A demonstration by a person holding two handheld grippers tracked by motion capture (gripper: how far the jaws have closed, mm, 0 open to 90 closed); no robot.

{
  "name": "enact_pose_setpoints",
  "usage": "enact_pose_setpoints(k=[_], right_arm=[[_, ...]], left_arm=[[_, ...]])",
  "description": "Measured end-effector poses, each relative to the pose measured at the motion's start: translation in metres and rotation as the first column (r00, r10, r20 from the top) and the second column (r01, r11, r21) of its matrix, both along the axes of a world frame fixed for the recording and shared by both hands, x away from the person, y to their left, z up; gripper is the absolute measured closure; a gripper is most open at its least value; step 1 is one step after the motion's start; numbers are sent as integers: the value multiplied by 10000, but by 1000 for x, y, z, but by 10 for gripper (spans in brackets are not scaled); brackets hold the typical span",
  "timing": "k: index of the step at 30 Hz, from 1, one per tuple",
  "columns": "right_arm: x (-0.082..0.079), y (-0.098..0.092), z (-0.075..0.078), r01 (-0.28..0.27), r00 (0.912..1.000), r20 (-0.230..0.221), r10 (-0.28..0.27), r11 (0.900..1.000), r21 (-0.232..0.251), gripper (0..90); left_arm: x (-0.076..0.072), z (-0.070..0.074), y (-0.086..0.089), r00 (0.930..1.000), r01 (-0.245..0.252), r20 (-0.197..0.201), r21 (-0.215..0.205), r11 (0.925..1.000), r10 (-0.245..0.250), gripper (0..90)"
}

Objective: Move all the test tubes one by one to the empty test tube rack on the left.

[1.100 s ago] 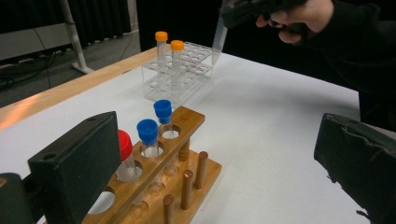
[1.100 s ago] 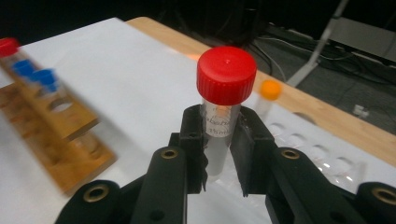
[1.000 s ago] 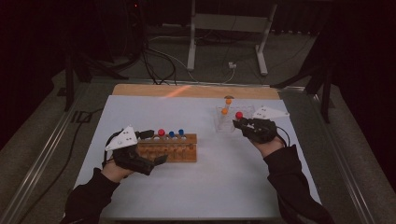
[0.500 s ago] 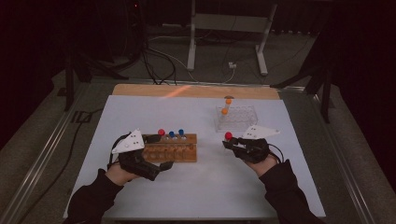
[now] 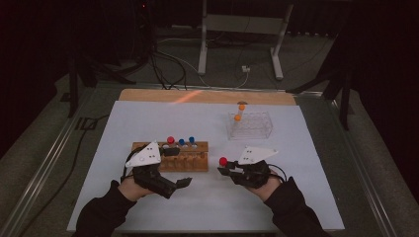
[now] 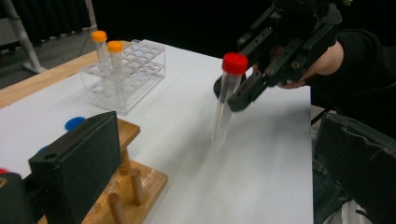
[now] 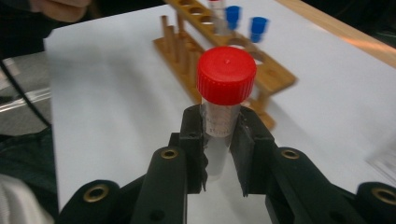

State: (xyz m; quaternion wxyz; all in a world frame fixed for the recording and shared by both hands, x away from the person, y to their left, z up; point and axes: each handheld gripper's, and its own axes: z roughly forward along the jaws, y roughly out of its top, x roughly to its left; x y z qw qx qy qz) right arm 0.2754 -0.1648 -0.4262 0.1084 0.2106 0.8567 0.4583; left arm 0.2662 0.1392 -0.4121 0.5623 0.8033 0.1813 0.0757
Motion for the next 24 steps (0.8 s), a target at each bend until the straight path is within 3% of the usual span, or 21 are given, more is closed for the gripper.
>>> enact_pose_setpoints(k=[3, 9, 13, 21, 24], right_arm=[[-4, 8, 0, -277, 9996, -20, 277, 9996, 11, 751], [-10, 20, -3, -708, 9975, -77, 708, 9975, -36, 751], [-12, 26, -4, -903, 9958, -165, 903, 9959, -38, 751], [-16, 35, -5, -1233, 9922, -187, 1232, 9924, -57, 751], [-18, 38, -5, -1325, 9910, -223, 1323, 9911, -87, 751]], left_arm=[[-3, 0, -4, 9998, 206, 13, 36, 9998, -207, 20], [-4, -1, -9, 9986, 466, -225, -303, 9985, -473, 51], [-7, -2, -13, 9982, 572, -150, -295, 9979, -576, 83], [-13, -3, -23, 9958, 916, 88, -404, 9950, -913, 316], [-14, -3, -25, 9967, 781, 271, -363, 9963, -772, 361]])
